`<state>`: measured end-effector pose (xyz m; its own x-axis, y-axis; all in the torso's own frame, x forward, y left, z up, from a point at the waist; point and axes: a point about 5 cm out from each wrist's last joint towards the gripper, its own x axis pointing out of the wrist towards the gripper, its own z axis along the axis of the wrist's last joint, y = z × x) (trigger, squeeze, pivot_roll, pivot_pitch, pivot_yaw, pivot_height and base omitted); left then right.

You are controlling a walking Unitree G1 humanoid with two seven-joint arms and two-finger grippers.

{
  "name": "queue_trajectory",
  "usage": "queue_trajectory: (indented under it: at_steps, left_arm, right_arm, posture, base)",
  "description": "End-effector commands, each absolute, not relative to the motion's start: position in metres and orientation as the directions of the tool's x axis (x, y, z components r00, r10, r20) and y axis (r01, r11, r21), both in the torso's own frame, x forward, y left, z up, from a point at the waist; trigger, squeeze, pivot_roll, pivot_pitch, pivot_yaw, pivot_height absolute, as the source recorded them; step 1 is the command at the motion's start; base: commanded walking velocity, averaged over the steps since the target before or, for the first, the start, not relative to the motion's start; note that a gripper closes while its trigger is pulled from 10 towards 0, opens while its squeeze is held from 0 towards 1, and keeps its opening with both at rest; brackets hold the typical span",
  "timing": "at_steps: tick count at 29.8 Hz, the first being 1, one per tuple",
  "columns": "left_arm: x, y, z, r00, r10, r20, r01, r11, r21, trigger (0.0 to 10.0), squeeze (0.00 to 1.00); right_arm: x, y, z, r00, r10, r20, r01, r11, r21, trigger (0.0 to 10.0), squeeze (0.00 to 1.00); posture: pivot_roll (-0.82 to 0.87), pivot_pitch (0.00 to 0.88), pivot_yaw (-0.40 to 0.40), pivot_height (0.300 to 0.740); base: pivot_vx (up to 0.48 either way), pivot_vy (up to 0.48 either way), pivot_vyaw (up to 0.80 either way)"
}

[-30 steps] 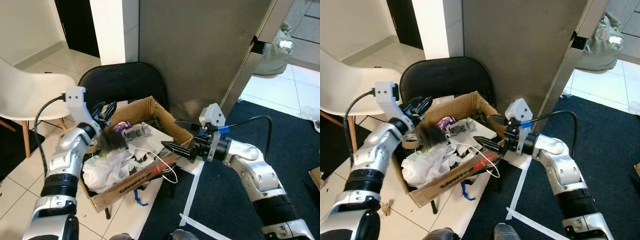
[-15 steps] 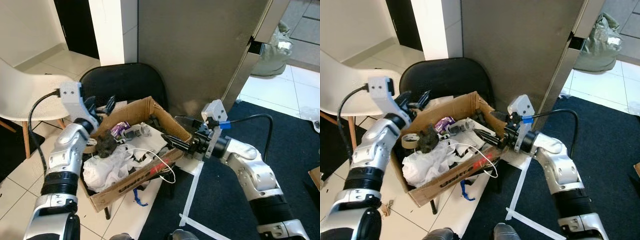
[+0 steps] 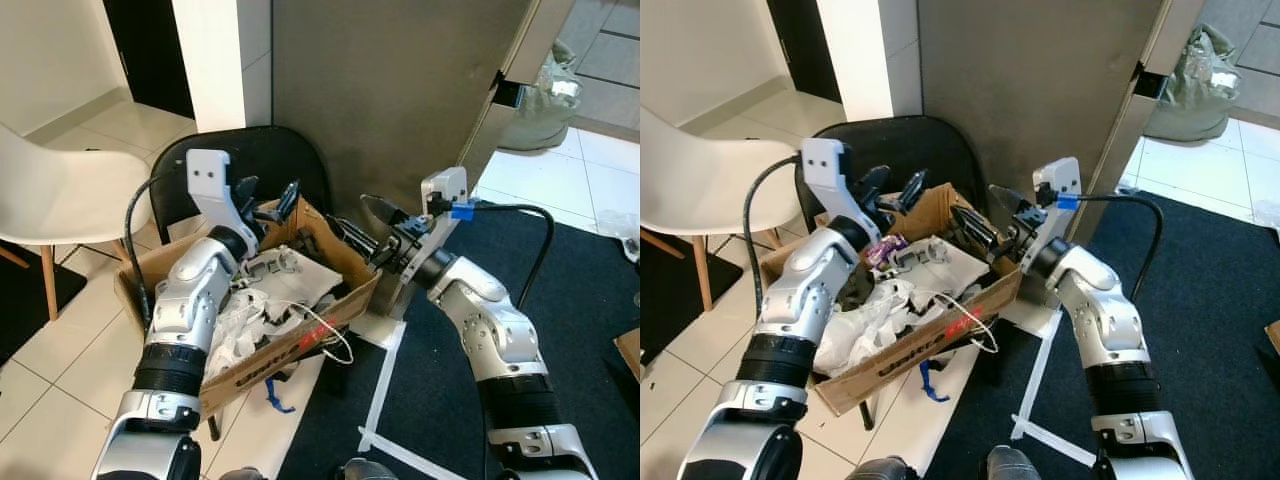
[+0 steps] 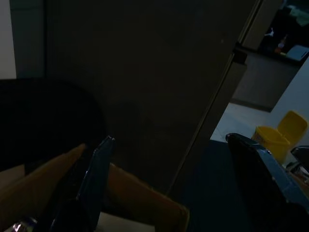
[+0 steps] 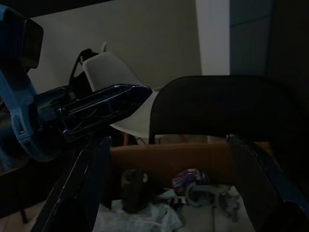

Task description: Picking trash to rubbish bin

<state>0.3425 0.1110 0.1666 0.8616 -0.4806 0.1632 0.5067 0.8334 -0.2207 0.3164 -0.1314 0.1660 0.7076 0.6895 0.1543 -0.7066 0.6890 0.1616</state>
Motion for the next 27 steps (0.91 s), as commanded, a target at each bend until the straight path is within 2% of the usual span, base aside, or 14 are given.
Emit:
queue_trajectory:
  at_steps: [1,27]
  left_arm:
    - [0.3426,0.1046,0.1637,0.851,-0.506,0.139,0.525,0.825,-0.208,10.0,0.0]
    - [0.3414,0.1025,0.163,0.845,-0.521,0.123,0.535,0.817,-0.213,10.0,0.0]
  right_arm:
    - [0.3161,-0.1311,0.1621,0.707,0.693,0.139,-0.706,0.685,0.179,10.0,0.0]
    - [0.3182,-0.1298,0.1641,0.716,0.686,0.129,-0.697,0.693,0.184,10.0,0.0]
  posture:
    - [-0.05,0.0,-0.012,0.74]
    - [-0.05,0.0,-0.012,0.74]
  base:
    - [-0.341,0.0,0.0]
    - [-0.375,0.0,0.0]
